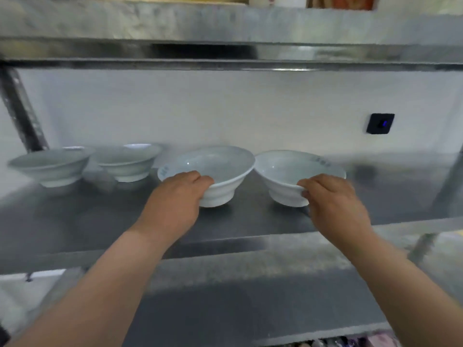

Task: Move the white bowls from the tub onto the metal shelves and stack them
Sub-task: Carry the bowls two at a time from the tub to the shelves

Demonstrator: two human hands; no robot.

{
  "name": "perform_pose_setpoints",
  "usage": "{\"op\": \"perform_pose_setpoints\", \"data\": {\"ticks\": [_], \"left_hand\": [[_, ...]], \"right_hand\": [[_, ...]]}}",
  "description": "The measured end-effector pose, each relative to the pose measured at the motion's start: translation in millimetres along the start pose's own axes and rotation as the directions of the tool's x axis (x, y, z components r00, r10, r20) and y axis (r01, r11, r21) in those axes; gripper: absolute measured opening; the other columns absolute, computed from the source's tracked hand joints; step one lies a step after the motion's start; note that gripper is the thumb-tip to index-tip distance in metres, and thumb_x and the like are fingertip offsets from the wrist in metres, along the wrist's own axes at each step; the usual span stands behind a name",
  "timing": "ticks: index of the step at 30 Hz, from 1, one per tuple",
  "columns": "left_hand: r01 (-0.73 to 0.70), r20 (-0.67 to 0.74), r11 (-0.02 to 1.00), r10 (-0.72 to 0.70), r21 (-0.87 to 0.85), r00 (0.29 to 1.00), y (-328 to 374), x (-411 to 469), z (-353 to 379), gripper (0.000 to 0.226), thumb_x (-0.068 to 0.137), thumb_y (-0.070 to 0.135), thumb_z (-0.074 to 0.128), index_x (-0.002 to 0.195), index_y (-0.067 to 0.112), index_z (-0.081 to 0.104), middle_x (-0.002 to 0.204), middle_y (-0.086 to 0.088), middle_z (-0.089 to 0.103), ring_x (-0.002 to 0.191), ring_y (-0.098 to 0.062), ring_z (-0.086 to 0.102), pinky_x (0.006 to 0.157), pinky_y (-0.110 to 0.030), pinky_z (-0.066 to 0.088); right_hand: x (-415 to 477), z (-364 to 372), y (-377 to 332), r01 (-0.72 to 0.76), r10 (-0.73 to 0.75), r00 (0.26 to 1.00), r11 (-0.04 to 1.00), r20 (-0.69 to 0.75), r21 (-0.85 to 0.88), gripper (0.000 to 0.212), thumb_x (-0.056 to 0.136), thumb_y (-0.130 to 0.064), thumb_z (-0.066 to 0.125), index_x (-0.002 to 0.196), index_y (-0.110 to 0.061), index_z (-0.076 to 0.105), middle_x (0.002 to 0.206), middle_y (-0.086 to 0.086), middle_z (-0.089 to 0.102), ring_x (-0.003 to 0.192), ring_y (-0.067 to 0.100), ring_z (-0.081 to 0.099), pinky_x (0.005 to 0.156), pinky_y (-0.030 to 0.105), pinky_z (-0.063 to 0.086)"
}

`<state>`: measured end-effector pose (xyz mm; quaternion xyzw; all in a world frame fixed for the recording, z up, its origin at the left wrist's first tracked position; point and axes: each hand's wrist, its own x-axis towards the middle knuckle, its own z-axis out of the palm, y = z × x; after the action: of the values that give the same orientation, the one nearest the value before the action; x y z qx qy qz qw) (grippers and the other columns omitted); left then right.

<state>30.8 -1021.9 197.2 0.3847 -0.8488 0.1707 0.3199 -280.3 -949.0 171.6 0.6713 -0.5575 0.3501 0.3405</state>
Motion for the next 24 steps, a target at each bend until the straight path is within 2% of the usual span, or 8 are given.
{"op": "perform_pose_setpoints", "data": {"ticks": [2, 5, 8, 11, 15, 18, 21, 24], "left_hand": [[0.060, 0.017, 0.997, -0.061, 0.042, 0.998, -0.8, 10.6, 10.4, 0.039, 0.068, -0.009, 0.059, 0.096, 0.017, 0.065, 0.080, 0.000, 0.057, 0.073, -0.026, 0.055, 0.055, -0.038, 0.047], [0.112, 0.065, 0.990, -0.117, 0.081, 0.991, -4.1, 27.2, 28.4, 0.039, 0.068, -0.009, 0.058, 0.098, 0.014, 0.066, 0.080, -0.003, 0.058, 0.073, -0.028, 0.056, 0.058, -0.038, 0.046], [0.155, 0.088, 0.984, -0.163, 0.092, 0.983, -11.9, 38.5, 42.9, 0.041, 0.070, -0.010, 0.058, 0.103, 0.014, 0.067, 0.083, -0.005, 0.059, 0.077, -0.029, 0.058, 0.061, -0.037, 0.047], [0.160, 0.120, 0.982, -0.172, 0.104, 0.978, -24.0, 50.0, 55.4, 0.043, 0.070, -0.010, 0.056, 0.105, 0.014, 0.066, 0.086, -0.006, 0.059, 0.080, -0.030, 0.058, 0.065, -0.036, 0.047], [0.133, 0.195, 0.981, -0.159, 0.139, 0.968, -41.3, 71.7, 70.7, 0.042, 0.075, -0.008, 0.052, 0.111, 0.012, 0.063, 0.094, -0.008, 0.058, 0.088, -0.031, 0.057, 0.072, -0.035, 0.042], [0.132, 0.234, 0.974, -0.174, 0.183, 0.956, -53.4, 85.0, 78.3, 0.043, 0.079, -0.005, 0.052, 0.117, 0.013, 0.060, 0.101, -0.009, 0.057, 0.094, -0.031, 0.056, 0.073, -0.035, 0.038], [0.125, 0.250, 0.969, -0.177, 0.211, 0.952, -62.7, 94.5, 88.2, 0.045, 0.079, -0.004, 0.053, 0.120, 0.013, 0.057, 0.104, -0.009, 0.056, 0.096, -0.032, 0.055, 0.076, -0.035, 0.037], [0.143, 0.241, 0.963, -0.199, 0.230, 0.950, -69.2, 101.4, 96.4, 0.047, 0.078, -0.004, 0.053, 0.122, 0.012, 0.055, 0.104, -0.011, 0.056, 0.096, -0.034, 0.054, 0.076, -0.034, 0.029]], "right_hand": [[17.8, 22.7, 18.3, 0.073, -0.078, 0.994, 0.996, 0.082, 0.056, 0.048, 0.054, 0.006, 0.083, 0.098, -0.007, 0.070, 0.091, 0.011, 0.067, 0.081, 0.035, 0.062, 0.075, 0.040, 0.051], [36.1, 49.6, 36.5, 0.124, -0.141, 0.976, 0.986, 0.166, 0.110, 0.044, 0.058, 0.007, 0.079, 0.099, -0.006, 0.072, 0.091, 0.013, 0.067, 0.078, 0.037, 0.065, 0.073, 0.043, 0.055], [50.5, 70.2, 47.5, 0.147, -0.168, 0.965, 0.983, 0.200, 0.112, 0.037, 0.064, 0.005, 0.075, 0.099, -0.009, 0.072, 0.092, 0.011, 0.068, 0.077, 0.037, 0.065, 0.070, 0.042, 0.055], [65.9, 84.9, 51.4, 0.174, -0.195, 0.941, 0.980, 0.275, 0.099, 0.035, 0.062, 0.003, 0.075, 0.094, -0.011, 0.072, 0.087, 0.010, 0.067, 0.074, 0.036, 0.065, 0.067, 0.040, 0.053], [90.3, 95.0, 45.9, 0.115, -0.130, 0.861, 0.992, 0.493, 0.061, 0.022, 0.086, -0.011, 0.060, 0.106, -0.020, 0.065, 0.101, 0.004, 0.063, 0.091, 0.031, 0.064, 0.076, 0.039, 0.053], [111.5, 108.1, 41.0, 0.037, -0.064, 0.786, 0.998, 0.615, 0.057, 0.014, 0.092, -0.015, 0.052, 0.102, -0.021, 0.058, 0.101, 0.001, 0.055, 0.093, 0.027, 0.061, 0.077, 0.035, 0.050], [125.8, 124.9, 33.4, -0.030, -0.009, 0.742, 0.998, 0.670, 0.046, 0.011, 0.092, -0.016, 0.051, 0.096, -0.027, 0.050, 0.097, -0.001, 0.050, 0.091, 0.028, 0.059, 0.074, 0.033, 0.048], [129.6, 137.7, 25.2, -0.071, 0.050, 0.755, 0.997, 0.654, 0.005, 0.015, 0.089, -0.014, 0.052, 0.095, -0.028, 0.051, 0.102, 0.002, 0.054, 0.095, 0.031, 0.060, 0.081, 0.037, 0.052]]}}
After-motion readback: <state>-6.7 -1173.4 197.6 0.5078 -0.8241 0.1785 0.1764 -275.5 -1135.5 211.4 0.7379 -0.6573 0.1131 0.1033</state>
